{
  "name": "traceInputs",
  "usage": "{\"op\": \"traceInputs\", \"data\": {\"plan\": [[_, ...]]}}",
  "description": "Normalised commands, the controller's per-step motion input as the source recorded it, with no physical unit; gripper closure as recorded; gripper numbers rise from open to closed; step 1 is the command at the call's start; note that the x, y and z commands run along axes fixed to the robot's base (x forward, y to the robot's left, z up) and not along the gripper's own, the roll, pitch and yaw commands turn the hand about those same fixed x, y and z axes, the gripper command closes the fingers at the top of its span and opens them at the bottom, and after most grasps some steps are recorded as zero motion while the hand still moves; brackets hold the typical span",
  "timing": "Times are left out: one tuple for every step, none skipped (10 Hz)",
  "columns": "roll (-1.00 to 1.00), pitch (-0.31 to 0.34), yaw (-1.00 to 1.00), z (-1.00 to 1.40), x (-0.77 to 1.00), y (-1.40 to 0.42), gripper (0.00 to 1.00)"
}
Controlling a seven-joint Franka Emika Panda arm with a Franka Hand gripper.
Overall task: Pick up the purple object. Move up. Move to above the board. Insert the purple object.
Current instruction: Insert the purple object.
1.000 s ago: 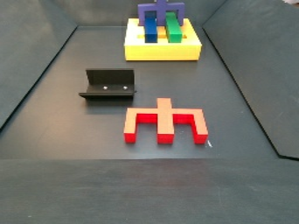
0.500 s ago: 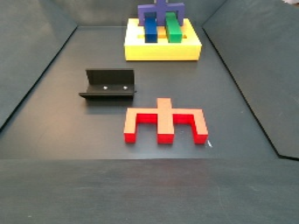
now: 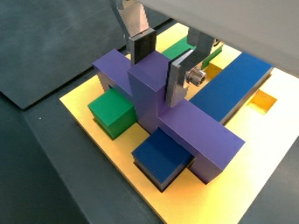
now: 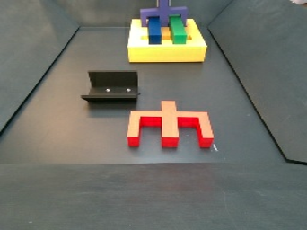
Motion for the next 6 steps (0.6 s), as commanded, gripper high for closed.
{"op": "traceInputs", "data": {"plan": [[-0.12,-0.080,0.07,-0.35,-0.01,0.03,1.00],[-0.18,-0.184,0.05,-0.47,-0.22,0.11,1.00],[-0.23,-0.244,0.07,-0.47,-0.31,0.17,1.00],[-0.21,-0.257,0.10,-0.40,-0.25,0.07,1.00],[-0.01,-0.053,0.01,0.00,-0.05,0.00,1.00],[0.00,0.000,0.00,0.00,0.00,0.00,1.00]]}}
